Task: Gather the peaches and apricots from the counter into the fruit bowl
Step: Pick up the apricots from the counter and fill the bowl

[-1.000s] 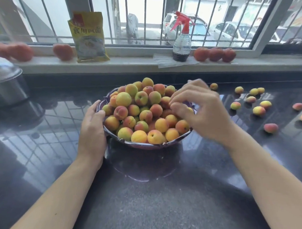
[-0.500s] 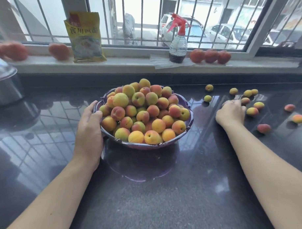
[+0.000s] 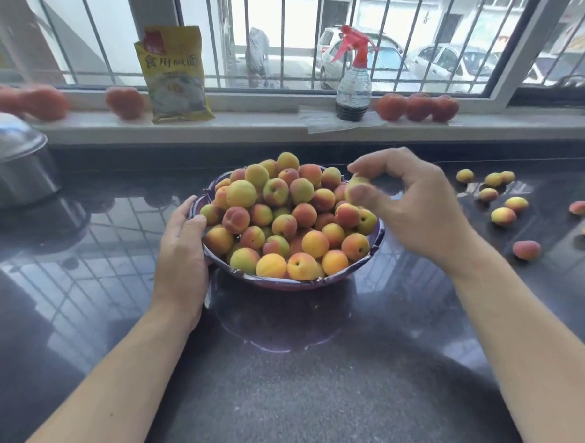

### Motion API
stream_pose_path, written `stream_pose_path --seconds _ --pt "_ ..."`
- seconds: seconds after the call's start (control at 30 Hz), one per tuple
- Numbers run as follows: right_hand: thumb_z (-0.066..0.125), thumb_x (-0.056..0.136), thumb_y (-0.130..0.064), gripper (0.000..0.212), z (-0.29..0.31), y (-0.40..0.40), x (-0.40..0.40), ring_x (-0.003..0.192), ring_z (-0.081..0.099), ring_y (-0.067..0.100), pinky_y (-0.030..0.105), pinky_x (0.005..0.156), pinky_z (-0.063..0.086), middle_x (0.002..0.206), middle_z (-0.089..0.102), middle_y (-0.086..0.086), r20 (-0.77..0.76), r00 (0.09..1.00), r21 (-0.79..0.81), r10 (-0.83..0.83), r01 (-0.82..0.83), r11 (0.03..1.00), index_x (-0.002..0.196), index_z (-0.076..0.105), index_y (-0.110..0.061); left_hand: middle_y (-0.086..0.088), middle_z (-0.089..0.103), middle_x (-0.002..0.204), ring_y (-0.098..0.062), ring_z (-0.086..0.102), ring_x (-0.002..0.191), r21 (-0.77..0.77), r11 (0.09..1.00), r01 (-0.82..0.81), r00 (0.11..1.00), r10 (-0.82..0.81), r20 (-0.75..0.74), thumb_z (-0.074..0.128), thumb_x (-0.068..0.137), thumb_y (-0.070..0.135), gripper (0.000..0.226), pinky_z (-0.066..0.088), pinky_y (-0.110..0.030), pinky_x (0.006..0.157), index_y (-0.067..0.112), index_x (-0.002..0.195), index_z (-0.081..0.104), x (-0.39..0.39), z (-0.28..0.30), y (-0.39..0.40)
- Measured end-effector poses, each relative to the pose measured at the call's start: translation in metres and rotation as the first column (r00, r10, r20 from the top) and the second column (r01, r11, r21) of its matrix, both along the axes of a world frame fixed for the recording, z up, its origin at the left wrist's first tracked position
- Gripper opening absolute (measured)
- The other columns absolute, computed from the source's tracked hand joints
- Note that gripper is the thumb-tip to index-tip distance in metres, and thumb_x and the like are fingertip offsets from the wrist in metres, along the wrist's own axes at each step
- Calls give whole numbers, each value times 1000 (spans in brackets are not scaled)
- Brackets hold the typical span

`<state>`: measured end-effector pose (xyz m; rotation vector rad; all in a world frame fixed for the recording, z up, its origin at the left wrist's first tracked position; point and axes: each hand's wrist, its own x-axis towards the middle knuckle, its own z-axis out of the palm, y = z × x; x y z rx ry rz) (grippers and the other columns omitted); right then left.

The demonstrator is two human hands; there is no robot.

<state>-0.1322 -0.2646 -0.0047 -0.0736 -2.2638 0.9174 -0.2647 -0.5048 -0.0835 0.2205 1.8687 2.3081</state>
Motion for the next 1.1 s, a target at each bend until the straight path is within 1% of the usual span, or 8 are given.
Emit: stream_pose_path --seconds 0.2,0.37,0.47,0.57,0.7,0.83,1.0,1.1 --pt "76 82 -42 21 -18 -20 -14 107 54 14 34 95 44 97 55 -21 91 996 192 -14 -4 981 97 74 -27 0 72 134 -20 73 121 -2 1000 -7 1000 7 5 52 89 40 58 61 -46 100 32 145 60 1 2 0" --pt "68 83 -49 30 -22 -20 -19 105 49 10 33 100 35 89 62 -16 74 995 323 -63 36 946 96 75 -23 -1 71 137 -22 72 123 -29 1000 -5 1000 5 -6 52 89 41 59 58 -54 107 31 147 59 1 1 0" --pt "64 90 -44 27 -21 -13 -18 105 52 9 26 95 39 97 62 -18 -4 999 221 -48 48 974 103 72 -22 -2 72 136 -23 72 123 -32 999 -15 1000 14 -3 52 89 41 59 57 -56 108 31 146 60 -1 0 -1" --pt "61 96 -29 11 -26 21 -22 102 59 11 26 92 46 97 65 -17 -106 969 28 -225 229 973 101 70 -25 -3 74 134 -24 73 122 -35 999 -16 1000 16 -6 53 90 40 56 57 -57 108 32 144 62 -2 -1 -1" --pt "54 88 -20 34 -70 100 -20 122 51 31 32 105 33 126 59 11 149 821 112 -551 540 834 119 66 -14 -4 75 133 -25 73 122 -25 1000 -6 1000 6 -12 53 93 36 52 57 -58 107 29 144 63 -3 -3 -1" --pt "52 91 -11 47 -89 130 -22 137 39 33 39 113 31 150 38 13 306 677 16 -670 700 714 138 52 -16 -3 75 132 -24 73 121 -22 1000 -2 1000 1 -16 52 92 36 54 58 -55 106 29 145 62 -4 -4 0" --pt "47 98 -19 56 -88 140 -47 145 23 42 46 119 22 164 16 15 403 636 286 -658 596 750 153 36 -23 -2 74 133 -22 73 121 -5 1000 -5 1000 5 -6 53 91 37 54 58 -54 106 32 143 63 -4 -4 0" --pt "41 102 -23 49 -90 146 -58 140 30 41 44 117 26 160 27 13 440 633 366 -638 522 770 151 41 -20 -2 74 133 -23 73 122 -20 1000 -11 1000 11 -4 53 91 36 54 58 -55 106 31 144 63 -4 -4 0"
